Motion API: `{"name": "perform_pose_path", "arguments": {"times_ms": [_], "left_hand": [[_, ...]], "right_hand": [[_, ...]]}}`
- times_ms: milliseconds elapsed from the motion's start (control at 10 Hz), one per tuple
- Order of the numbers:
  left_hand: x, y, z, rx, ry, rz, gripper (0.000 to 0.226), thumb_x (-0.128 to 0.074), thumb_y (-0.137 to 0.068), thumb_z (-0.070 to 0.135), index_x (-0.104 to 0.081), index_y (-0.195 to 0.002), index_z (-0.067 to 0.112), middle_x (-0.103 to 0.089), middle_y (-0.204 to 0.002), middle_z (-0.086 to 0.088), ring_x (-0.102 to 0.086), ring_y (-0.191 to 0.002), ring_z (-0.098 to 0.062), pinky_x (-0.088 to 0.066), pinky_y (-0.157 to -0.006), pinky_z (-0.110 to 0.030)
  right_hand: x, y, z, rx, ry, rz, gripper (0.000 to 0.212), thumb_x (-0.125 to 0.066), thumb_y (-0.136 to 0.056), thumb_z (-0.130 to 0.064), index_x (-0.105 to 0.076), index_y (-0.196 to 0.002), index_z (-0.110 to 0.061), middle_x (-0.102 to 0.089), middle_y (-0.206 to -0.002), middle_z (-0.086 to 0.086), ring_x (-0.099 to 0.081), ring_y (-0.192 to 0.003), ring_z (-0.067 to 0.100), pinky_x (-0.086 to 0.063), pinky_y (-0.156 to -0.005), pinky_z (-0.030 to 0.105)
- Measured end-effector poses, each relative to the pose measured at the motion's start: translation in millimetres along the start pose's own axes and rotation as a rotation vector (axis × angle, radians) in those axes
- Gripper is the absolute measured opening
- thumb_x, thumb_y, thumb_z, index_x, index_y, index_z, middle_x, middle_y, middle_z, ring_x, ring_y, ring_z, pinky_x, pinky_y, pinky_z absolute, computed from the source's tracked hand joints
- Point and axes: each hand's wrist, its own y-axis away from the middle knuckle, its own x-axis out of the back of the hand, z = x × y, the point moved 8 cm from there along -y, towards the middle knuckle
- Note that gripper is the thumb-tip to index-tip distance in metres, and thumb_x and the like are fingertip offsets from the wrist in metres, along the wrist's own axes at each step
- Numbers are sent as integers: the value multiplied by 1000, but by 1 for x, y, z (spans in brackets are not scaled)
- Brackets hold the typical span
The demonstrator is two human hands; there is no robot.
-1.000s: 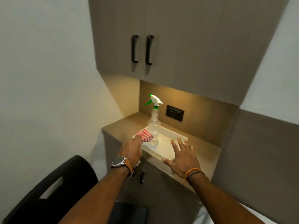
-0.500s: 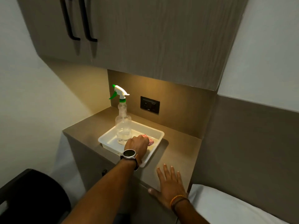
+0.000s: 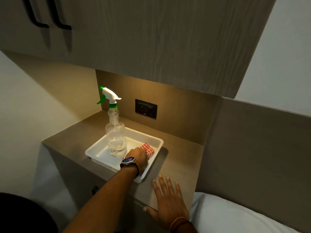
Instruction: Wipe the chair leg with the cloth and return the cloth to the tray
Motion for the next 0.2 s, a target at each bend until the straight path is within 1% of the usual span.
{"name": "perform_pose_path", "arguments": {"times_ms": [100,200], "left_hand": [[1,11,-12,24,36,-144,38,-66,-85,34,-67,-121,23,-75,-111,-9,-73,-98,-33,-56,-77,-32],[23,32,-24,22,49,-39,54,-71,-83,41,-60,-130,17,-71,-123,-10,-69,-108,-33,-57,-87,-39]], "right_hand": [[-2,-2,0,-10,-10,23,115,-24,-73,-101,10,-165,-41,15,-178,-2,15,-163,30,21,-121,55],[1,2,0,-34,-39,25,116,-20,-72,-103,8,-165,-42,13,-178,-4,14,-164,28,18,-123,54]]}}
